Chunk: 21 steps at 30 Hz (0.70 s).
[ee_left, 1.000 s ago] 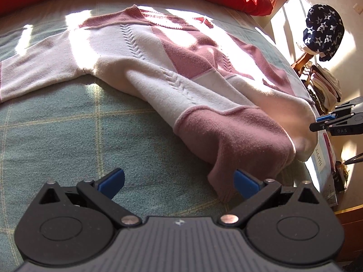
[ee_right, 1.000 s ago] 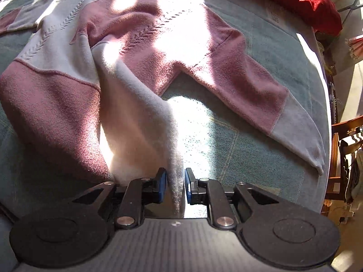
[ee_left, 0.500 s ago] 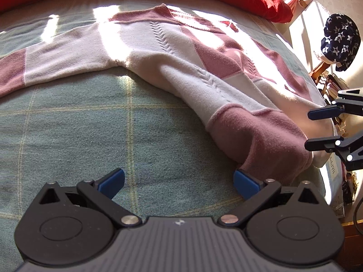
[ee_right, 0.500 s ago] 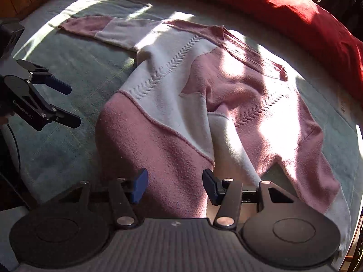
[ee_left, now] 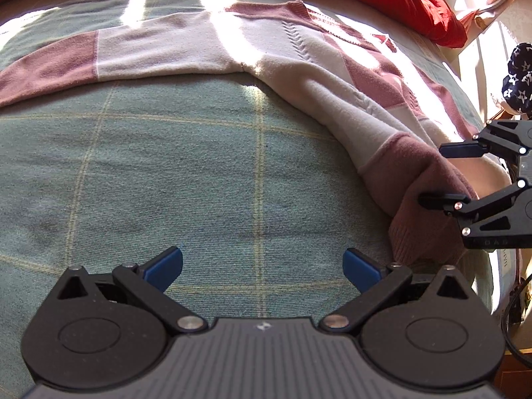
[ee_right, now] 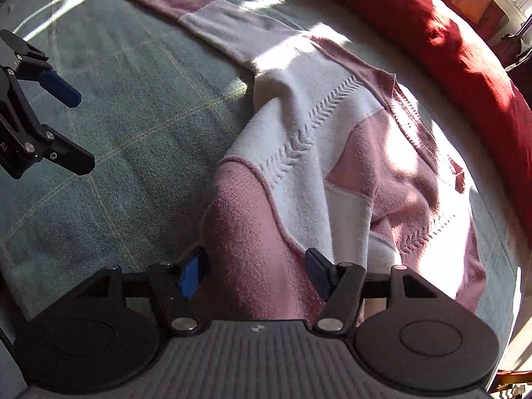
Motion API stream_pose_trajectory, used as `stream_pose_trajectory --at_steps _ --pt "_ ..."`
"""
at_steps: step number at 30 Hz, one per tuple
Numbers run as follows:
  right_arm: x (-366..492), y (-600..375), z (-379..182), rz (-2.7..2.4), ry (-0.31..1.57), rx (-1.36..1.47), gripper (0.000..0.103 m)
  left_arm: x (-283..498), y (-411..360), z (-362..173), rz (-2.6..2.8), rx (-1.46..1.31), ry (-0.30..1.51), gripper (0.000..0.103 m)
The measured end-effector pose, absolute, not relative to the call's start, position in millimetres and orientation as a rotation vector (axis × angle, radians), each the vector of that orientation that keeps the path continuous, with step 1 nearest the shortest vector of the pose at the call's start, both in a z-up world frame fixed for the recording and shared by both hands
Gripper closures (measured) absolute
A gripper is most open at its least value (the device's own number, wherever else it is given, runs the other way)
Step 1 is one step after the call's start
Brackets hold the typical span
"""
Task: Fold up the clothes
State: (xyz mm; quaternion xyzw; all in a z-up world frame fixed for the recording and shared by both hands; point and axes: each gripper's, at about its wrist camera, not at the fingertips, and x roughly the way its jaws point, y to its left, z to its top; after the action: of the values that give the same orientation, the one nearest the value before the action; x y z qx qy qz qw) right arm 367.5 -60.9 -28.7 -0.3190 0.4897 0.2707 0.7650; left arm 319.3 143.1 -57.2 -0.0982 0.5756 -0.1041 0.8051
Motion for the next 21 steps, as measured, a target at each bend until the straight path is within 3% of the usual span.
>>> stream_pose_trajectory --at_steps 11,21 --pt "414 -125 -21 0.388 1.064 -0.601 0.033 329 112 -60 -0.311 -0.161 1.244 0.001" --pt "392 -74 -36 0.608 1.074 -0.553 0.027 338 95 -65 -0.330 -0.154 1.256 0.001"
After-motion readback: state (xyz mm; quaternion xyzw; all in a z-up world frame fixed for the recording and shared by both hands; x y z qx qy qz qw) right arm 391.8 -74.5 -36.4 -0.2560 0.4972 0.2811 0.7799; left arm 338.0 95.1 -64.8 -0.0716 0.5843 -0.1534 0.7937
